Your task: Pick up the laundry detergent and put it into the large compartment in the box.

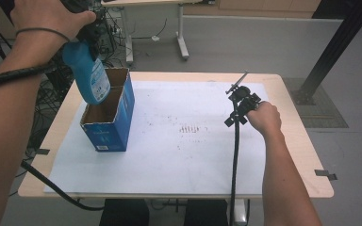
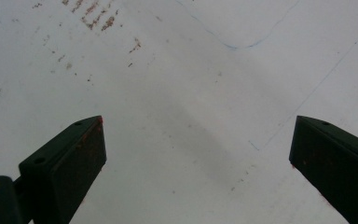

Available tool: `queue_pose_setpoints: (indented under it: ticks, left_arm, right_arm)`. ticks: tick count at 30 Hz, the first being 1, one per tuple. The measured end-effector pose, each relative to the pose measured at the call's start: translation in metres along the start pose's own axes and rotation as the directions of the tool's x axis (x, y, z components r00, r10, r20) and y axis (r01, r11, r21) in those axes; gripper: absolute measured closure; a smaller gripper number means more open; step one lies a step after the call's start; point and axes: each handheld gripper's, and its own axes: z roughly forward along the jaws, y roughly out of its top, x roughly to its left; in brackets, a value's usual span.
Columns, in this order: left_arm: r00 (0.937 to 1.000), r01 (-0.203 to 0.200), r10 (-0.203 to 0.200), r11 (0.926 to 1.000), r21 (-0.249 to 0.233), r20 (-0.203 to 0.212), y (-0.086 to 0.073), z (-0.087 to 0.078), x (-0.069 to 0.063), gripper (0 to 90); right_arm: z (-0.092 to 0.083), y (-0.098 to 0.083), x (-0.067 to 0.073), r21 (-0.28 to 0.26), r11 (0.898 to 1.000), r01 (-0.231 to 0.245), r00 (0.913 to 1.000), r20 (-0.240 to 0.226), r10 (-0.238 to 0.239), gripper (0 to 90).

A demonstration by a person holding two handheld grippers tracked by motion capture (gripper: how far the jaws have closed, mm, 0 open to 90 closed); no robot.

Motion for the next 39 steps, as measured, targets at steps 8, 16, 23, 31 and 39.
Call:
queue_pose_setpoints:
  ticks: [8, 16, 23, 31, 39]
  left_arm:
    - [0.9997, 0.02, -0.02, 0.9998, -0.009, 0.013, 0.0, 0.001, 0.005, 36.8]
    - [0.9993, 0.032, -0.032, 0.9995, -0.001, 0.02, 0.002, 0.014, 0.01, 36.8]
    - [0.9991, 0.037, -0.037, 0.9993, 0.008, 0.021, 0.006, 0.031, 0.012, 36.8]
    - [0.9987, 0.039, -0.04, 0.9988, 0.031, 0.032, 0.013, 0.053, 0.011, 36.8]
    - [0.9984, 0.04, -0.042, 0.9981, 0.046, 0.038, 0.017, 0.074, 0.012, 36.8]
  right_arm:
    - [0.001, 0.0, -0.001, -0.002, 1.0, -0.002, 1.0, -0.004, 0.002, 3.8]
    - [0.002, -0.001, -0.001, -0.003, 1.0, -0.003, 1.0, -0.003, 0.003, 3.8]
    - [0.003, -0.002, -0.001, -0.002, 1.0, -0.006, 1.0, -0.004, 0.006, 3.7]
    - [0.005, -0.001, -0.001, -0.002, 1.0, -0.005, 1.0, -0.008, 0.005, 3.8]
    - [0.005, -0.002, -0.001, -0.003, 1.0, -0.006, 0.9999, -0.009, 0.006, 3.8]
